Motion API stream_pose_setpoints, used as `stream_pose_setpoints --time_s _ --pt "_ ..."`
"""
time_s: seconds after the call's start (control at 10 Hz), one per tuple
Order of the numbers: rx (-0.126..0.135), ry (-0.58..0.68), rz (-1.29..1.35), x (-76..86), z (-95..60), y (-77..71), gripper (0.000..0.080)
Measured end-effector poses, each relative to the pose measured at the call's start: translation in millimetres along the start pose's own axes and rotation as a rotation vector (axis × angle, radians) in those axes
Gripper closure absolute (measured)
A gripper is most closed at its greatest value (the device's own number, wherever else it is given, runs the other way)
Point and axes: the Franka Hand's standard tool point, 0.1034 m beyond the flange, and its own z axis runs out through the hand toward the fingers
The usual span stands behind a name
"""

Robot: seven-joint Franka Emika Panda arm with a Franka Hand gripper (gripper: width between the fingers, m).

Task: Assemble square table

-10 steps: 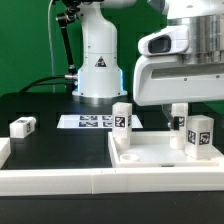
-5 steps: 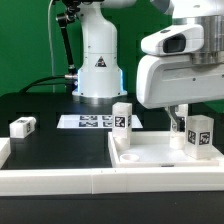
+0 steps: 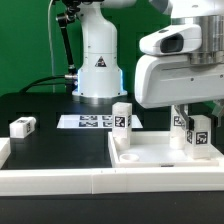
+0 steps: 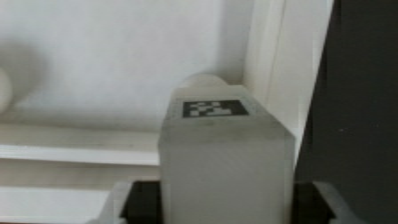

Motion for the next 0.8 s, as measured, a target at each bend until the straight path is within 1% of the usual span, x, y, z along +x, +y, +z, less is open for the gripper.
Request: stream_pose_setpoints --time_s 0.2,0.3,0.5,0.8 --pt "0.0 0.0 0.223 0.1 -0.1 1.1 0.051" --pt "0.0 0.005 0.284 1.0 -0.5 1.9 0.051" --pt "0.005 0.034 0.572 0.6 1.0 3.3 0.0509" --pt "0.01 0.038 0.911 -0.2 1.3 5.3 0.0509"
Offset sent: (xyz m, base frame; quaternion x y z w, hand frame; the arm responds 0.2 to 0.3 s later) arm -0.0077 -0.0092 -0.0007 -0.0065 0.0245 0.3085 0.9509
